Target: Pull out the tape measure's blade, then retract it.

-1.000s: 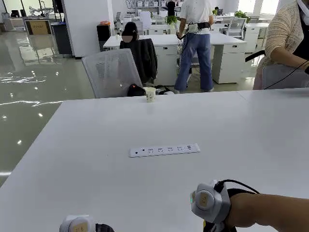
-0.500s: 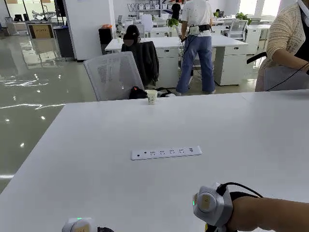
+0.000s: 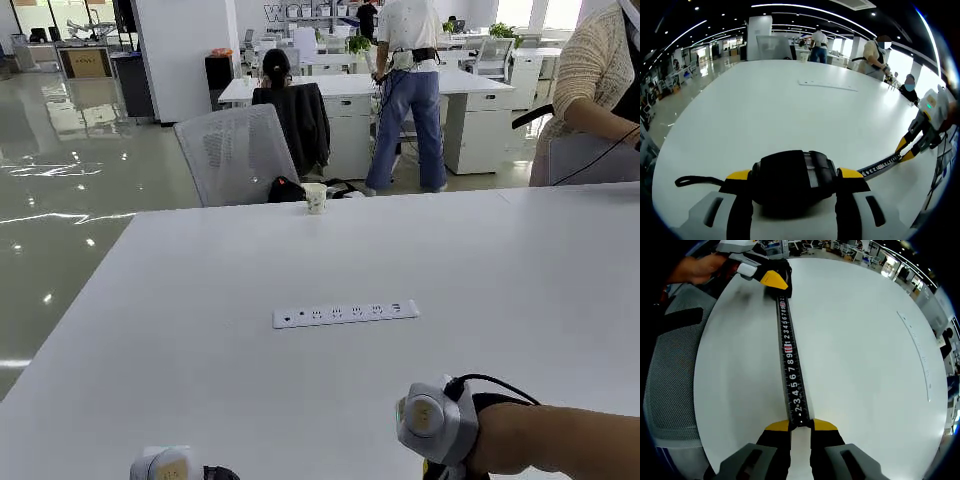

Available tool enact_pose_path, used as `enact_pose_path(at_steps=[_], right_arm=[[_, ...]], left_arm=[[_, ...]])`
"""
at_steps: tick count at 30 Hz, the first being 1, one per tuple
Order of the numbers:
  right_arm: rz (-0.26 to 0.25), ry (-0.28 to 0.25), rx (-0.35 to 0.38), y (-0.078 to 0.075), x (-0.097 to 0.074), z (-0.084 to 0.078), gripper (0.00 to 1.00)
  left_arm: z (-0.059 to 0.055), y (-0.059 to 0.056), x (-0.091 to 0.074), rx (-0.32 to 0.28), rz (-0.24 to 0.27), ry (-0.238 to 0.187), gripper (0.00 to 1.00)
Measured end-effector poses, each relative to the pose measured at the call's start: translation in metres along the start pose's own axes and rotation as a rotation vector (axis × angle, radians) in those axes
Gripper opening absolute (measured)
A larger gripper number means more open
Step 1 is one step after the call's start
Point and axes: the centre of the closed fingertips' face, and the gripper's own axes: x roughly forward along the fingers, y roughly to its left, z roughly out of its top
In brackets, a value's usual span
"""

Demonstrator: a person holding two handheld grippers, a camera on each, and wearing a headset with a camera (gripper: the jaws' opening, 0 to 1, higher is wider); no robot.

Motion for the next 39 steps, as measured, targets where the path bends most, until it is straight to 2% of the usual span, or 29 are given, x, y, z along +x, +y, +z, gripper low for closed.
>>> enact_pose_path(at_steps=[39], right_arm=[[-0.006,-0.005,-0.018,0.0021,0.0013,0.0041,0.11]], left_arm=[[-0.0018,-0.0004,0.0002,0.0,0.0,0.024,0.62]])
